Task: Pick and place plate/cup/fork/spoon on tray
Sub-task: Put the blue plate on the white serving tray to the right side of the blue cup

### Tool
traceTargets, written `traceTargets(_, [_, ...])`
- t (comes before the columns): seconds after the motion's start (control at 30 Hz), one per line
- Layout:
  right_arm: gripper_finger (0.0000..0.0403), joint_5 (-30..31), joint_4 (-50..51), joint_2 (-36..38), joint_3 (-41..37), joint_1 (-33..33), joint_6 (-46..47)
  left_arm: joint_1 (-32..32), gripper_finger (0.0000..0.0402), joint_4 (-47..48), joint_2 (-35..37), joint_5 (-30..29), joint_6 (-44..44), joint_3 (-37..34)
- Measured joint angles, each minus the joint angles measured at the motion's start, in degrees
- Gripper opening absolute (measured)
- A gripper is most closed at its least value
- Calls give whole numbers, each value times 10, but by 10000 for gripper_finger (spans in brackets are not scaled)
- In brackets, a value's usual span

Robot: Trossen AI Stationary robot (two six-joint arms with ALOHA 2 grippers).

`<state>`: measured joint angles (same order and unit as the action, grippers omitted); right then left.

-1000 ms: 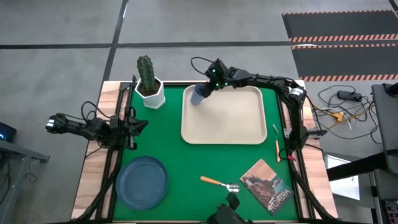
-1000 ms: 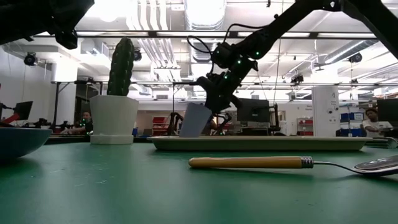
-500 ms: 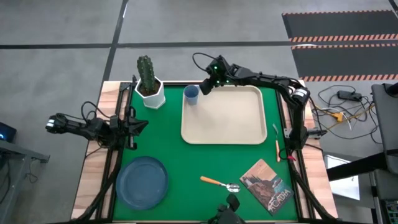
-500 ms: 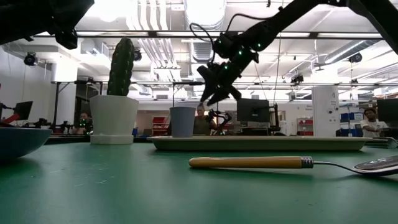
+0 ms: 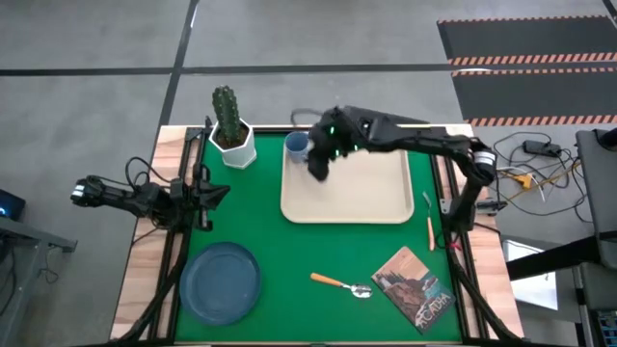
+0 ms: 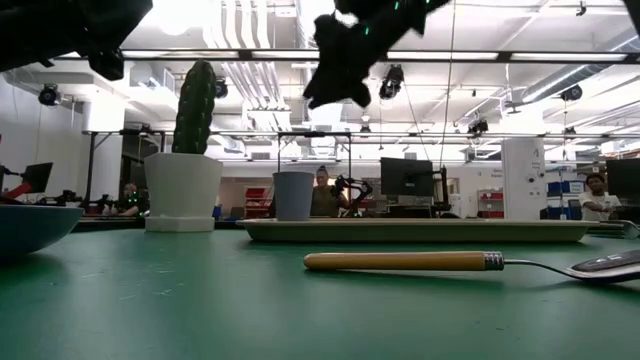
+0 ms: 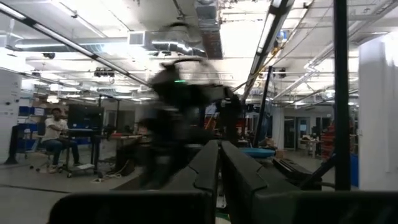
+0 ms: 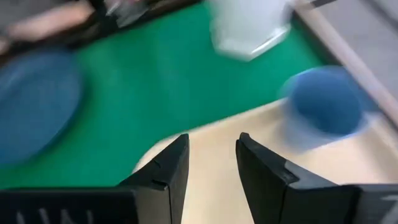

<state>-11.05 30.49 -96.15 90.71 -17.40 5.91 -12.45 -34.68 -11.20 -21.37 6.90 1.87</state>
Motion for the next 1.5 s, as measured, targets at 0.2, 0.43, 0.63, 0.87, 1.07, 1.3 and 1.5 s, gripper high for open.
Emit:
traceTargets(0.2, [119, -1, 137, 5, -3, 125, -4, 0, 0, 1, 0, -4, 0, 0])
traceTargets(0.43, [118, 0, 226, -9, -27, 248, 52, 0, 0, 1, -2, -4, -1, 0])
traceTargets(0.63, [118, 21, 230, -19, -41, 308, 76, 0, 0, -1, 0, -4, -1, 0])
traceTargets(0.87, [118, 111, 109, -22, -41, 324, 48, 0, 0, -8, 0, -4, -1, 0])
traceTargets(1.07, [118, 111, 12, -54, -28, 324, -16, 0, 0, -8, -1, -6, 0, 0])
traceTargets(1.3, [118, 110, 4, -153, 91, 322, -96, 0, 0, -9, 0, -6, -1, 0])
traceTargets(1.5, [118, 87, 39, -250, 237, 320, -189, 0, 0, -8, 0, -6, -3, 0])
